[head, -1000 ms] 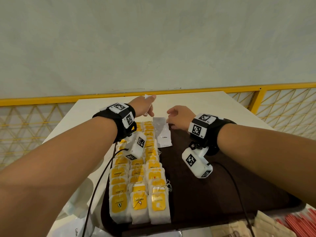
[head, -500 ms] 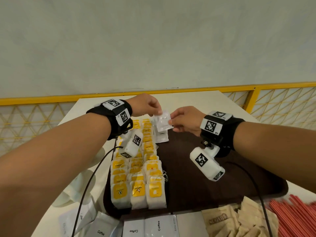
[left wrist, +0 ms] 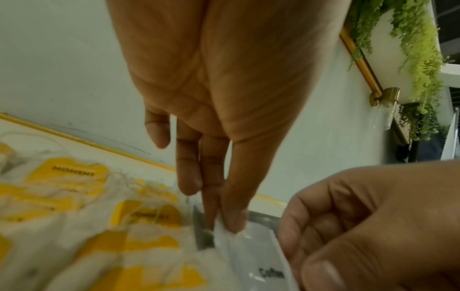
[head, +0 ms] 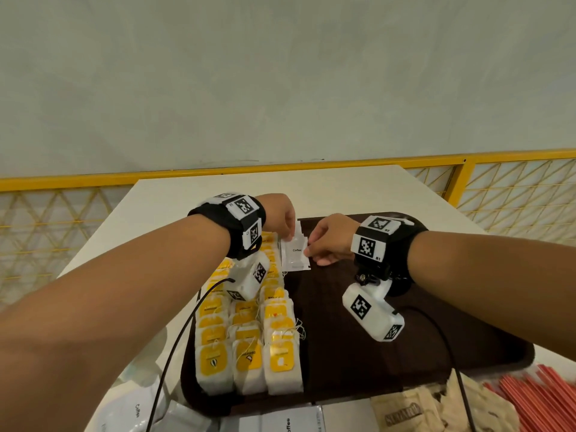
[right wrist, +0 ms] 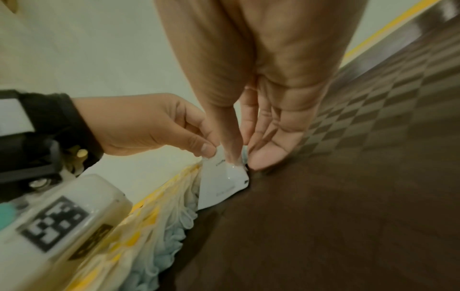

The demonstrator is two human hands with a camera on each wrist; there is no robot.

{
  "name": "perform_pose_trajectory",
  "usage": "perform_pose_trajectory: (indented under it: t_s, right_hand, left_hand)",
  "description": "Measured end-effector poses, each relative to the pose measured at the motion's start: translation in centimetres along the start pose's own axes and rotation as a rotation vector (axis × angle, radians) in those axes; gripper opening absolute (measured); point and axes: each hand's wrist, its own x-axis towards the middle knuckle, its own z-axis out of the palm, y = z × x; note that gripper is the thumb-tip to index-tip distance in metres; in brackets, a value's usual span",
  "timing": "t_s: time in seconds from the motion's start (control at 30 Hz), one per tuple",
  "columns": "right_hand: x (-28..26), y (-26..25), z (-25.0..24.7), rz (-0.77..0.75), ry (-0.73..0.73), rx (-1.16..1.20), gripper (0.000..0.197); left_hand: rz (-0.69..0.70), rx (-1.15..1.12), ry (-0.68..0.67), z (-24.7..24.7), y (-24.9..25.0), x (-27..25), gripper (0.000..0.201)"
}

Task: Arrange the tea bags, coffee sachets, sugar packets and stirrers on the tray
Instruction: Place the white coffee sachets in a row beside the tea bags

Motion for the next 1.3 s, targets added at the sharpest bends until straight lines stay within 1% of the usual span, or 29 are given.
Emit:
perform_pose_trajectory:
  t_s: [0.13,0.23,0.5,0.7,0.77,0.9,0.93,1.0,1.07,1.2,1.23,1.3]
  right_hand:
    - [0.6,0.1,0.2,-0.037,0.045,0.039,0.021]
    - [0.8,0.1,0.4,-0.049,0.040,0.054,0.022]
    - [0.9,-0.2,1.0,-0.060,0.064,0.074,0.023]
    - [1.1,-0.1,1.0,-0.059,0.061,0.077,0.026]
    - [1.3,0.1,1.1,-0.069,0.074,0.073,0.024]
    - [2.3,-0.2,1.4,-0.111,0.172,0.047,0.015]
    - [2.5,-0.3,1.4,-0.121,0.180,0.023,0.016]
    - [3.0,-0.5,1.4,-0.127,0.163,-0.036,0.030]
    - [3.2,-0.6,1.4,-0.123,0.158,-0.090,0.037]
    - [2.4,-1.0,0.8,-0.149,0.230,-0.174,0.029]
    - [1.9,-1.2,0.6,-0.149,0.228,-0.138,0.027]
    - [-0.2,-1.8,0.4,-0.158,0.154,0.030,0.020]
  left_hand:
    - [-0.016,-0.008,0.020,0.1,-0.6,0.4,0.012]
    - [-0.011,-0.038,0.026,-0.2,-1.0,0.2,0.015]
    - [-0.028,-0.071,0.064,-0.7,-1.8,-0.2,0.013]
    - [-0.035,-0.142,0.098,-0.9,-2.2,-0.6,0.013]
    - [-0.032,-0.168,0.104,-0.9,-2.2,-0.7,0.014]
    - [-0.039,-0.238,0.118,-1.1,-2.6,-0.9,0.014]
    - [-0.047,-0.264,0.118,-1.2,-2.7,-0.9,0.014]
    - [-0.061,-0.310,0.122,-1.5,-2.8,-1.1,0.012]
    - [-0.078,-0.343,0.123,-1.8,-3.0,-1.1,0.013]
    - [-0.088,-0.437,0.123,-2.6,-3.0,-2.0,0.014]
    - [-0.089,-0.476,0.123,-3.1,-3.0,-2.4,0.012]
    - [-0.075,-0.605,0.117,-4.6,-2.8,-4.0,0.010]
